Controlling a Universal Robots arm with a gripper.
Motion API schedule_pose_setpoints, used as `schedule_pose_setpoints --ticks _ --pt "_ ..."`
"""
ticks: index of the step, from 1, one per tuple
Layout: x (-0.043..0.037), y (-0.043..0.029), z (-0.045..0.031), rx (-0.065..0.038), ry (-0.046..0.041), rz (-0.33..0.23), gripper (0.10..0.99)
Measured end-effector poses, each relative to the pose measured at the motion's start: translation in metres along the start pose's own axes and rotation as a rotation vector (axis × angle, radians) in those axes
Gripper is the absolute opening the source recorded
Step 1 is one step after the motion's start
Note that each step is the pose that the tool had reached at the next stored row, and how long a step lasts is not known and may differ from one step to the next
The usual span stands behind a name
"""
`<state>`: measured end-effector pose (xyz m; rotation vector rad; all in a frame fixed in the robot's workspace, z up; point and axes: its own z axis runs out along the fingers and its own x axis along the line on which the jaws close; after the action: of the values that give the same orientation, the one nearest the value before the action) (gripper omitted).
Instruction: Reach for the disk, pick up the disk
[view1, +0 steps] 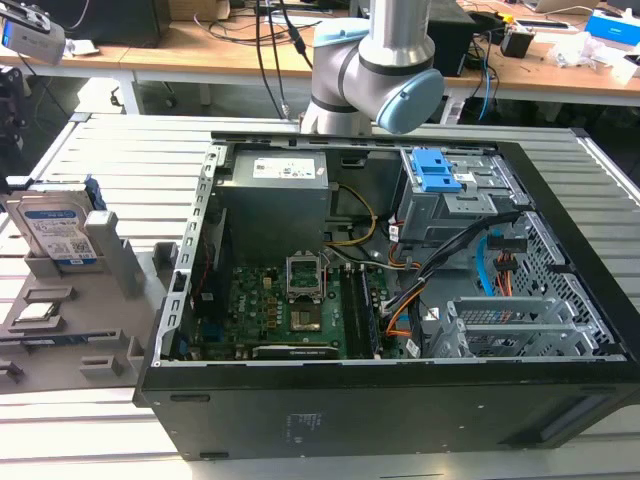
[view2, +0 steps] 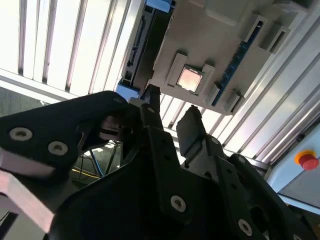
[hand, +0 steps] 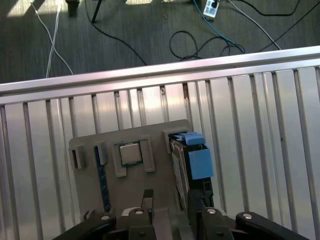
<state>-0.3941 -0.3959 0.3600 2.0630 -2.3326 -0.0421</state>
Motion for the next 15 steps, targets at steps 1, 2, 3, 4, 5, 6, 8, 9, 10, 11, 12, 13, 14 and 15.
schedule_pose_setpoints --ticks 1,2,3,4,5,6,8,9,10,11,12,13,14,15 --pt "0.0 0.0 0.0 0.0 0.0 0.001 0.416" --pt "0.0 0.0 0.0 0.0 -0.0001 0.001 0.475" --pt "0.0 0.0 0.0 0.0 -0.0001 0.002 0.537" --pt "0.0 0.0 0.0 0.0 -0.0002 0.002 0.537" --pt "-0.0003 0.0001 0.0 0.0 -0.0002 0.003 0.6" --pt "-0.0011 0.0001 0.0 0.0 -0.0002 0.002 0.6" --pt "-0.0049 0.0006 0.0001 0.0 -0.0002 0.003 0.6" --pt "-0.0069 0.0008 0.0002 0.0 -0.0002 0.002 0.6" --pt "-0.0097 0.0012 0.0003 0.0 -0.0001 0.0 0.6" --pt "-0.0115 0.0014 0.0005 0.0 0.0 -0.003 0.6" --pt "-0.0145 0.0018 0.0009 0.0 0.0003 -0.009 0.6" --pt "-0.0155 0.0019 0.001 0.0 0.0004 -0.011 0.6" --pt "-0.0166 0.0021 0.0013 0.0 0.0005 -0.013 0.6" --pt "-0.0181 0.0022 0.0017 0.0 0.0005 -0.015 0.6"
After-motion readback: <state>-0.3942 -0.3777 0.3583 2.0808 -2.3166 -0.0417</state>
